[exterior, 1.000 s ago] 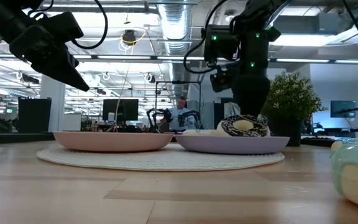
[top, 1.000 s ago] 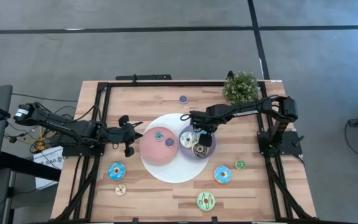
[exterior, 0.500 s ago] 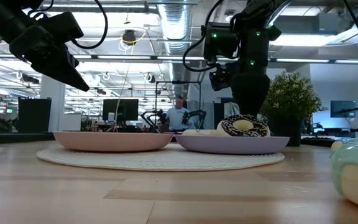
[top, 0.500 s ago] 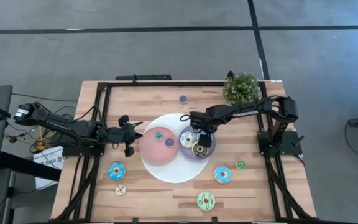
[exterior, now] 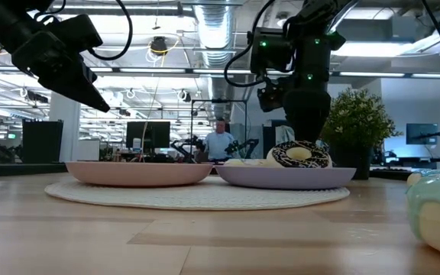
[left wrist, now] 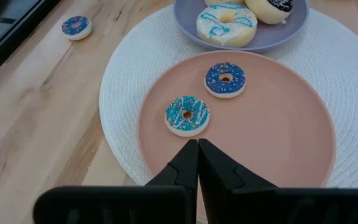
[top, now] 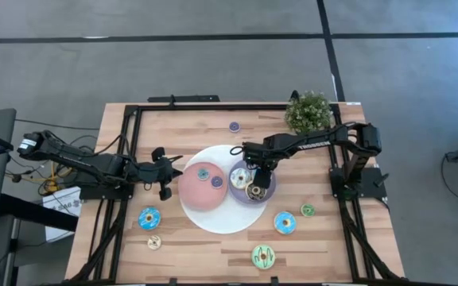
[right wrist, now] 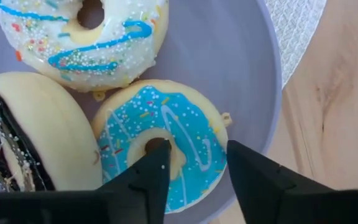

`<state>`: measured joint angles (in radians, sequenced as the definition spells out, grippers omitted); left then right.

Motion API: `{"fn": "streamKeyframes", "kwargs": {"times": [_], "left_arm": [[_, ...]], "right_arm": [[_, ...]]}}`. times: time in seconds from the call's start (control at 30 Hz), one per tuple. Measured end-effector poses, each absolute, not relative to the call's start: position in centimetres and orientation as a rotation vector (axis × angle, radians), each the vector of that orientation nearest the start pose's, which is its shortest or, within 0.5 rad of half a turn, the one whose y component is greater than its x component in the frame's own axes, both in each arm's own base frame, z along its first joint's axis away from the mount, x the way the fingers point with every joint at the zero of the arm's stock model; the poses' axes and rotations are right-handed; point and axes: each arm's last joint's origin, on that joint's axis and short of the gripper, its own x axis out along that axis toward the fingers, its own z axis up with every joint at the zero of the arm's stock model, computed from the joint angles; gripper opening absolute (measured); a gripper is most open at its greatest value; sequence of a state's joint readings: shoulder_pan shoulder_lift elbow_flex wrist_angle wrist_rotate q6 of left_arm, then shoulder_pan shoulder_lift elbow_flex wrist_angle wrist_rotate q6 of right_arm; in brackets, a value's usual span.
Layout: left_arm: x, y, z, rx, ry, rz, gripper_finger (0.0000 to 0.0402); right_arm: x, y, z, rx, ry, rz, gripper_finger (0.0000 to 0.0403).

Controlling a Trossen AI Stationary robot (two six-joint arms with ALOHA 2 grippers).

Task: Pick & Place donuts
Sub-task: Put the small violet donut on the pink plate

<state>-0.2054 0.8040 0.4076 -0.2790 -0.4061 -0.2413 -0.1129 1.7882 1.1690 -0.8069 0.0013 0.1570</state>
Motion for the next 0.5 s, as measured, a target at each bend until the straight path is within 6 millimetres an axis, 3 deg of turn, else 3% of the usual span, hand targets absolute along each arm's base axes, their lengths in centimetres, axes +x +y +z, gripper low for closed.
{"fn": "streamKeyframes", "kwargs": {"times": [0.5], "left_arm": [[15.86,-2.13,19.54,-0.028,0.616,0.269,0.0003]], "right_arm": [[32.31,-3.68,17.23,0.21,1.416,-0.204,0.0069]]}}
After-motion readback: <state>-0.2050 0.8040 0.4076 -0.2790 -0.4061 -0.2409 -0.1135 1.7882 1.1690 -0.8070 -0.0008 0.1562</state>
